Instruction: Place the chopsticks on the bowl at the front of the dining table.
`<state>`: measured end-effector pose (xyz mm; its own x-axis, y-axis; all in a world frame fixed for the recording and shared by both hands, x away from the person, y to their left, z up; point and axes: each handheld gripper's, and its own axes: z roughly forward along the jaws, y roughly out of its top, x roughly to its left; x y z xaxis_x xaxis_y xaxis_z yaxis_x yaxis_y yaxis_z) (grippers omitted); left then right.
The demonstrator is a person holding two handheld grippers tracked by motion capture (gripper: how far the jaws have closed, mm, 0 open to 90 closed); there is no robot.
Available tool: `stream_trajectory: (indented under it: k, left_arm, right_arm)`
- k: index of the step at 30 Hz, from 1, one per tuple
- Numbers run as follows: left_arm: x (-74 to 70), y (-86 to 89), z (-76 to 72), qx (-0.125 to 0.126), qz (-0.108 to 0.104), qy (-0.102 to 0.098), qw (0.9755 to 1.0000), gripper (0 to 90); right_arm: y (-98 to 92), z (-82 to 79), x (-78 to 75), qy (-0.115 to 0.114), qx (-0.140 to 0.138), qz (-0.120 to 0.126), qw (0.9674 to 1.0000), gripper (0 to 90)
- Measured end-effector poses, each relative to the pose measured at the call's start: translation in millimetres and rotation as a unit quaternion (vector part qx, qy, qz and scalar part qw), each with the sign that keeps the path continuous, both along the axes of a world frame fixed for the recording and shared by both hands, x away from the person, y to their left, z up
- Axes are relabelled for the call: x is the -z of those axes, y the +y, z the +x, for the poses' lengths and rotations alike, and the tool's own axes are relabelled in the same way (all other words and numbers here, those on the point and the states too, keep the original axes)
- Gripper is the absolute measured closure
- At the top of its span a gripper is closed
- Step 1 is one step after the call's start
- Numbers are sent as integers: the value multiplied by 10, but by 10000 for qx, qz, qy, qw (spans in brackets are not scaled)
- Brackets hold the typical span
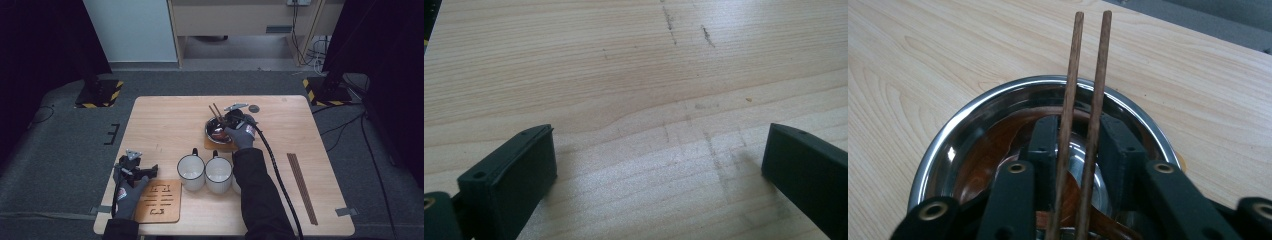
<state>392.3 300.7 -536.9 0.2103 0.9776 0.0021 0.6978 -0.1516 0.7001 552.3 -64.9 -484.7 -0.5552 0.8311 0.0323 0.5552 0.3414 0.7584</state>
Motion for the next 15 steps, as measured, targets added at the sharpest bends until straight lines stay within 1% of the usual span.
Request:
stream_trajectory:
  k: [3, 7, 15]
  left_arm:
    - [0, 0, 0, 1, -1, 1, 10000, 0]
    - [0, 0, 0, 0, -1, 0, 10000, 0]
    - [0, 0, 0, 0, 0, 1, 10000, 0]
  right_arm:
    - [9, -4, 0, -28, 7, -43, 10000, 772]
    - [18, -7, 1, -21, 34, -47, 10000, 780]
    - [15, 3, 1, -23, 200, -46, 9998, 783]
